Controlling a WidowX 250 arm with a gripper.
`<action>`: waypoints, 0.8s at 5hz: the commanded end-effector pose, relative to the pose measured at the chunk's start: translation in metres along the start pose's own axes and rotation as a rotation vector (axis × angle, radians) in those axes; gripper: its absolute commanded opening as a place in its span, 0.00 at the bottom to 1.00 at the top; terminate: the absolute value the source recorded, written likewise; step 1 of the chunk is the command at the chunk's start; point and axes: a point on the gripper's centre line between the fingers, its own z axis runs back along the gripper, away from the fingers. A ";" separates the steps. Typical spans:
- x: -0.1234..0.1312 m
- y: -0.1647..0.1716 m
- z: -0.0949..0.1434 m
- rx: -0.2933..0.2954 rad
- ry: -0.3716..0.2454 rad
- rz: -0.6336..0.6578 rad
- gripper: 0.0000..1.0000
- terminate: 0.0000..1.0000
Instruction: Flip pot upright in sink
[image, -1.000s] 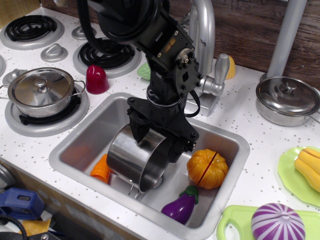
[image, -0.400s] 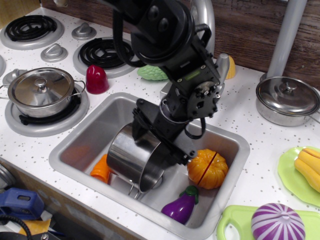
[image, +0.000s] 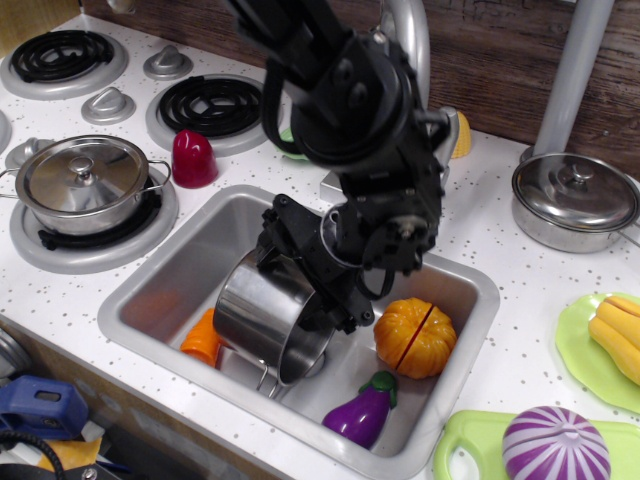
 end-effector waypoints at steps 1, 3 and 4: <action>0.002 0.004 -0.009 0.080 -0.040 -0.020 1.00 0.00; 0.000 0.012 -0.021 0.019 -0.053 0.019 0.00 0.00; 0.001 0.015 -0.020 -0.036 -0.049 0.036 0.00 0.00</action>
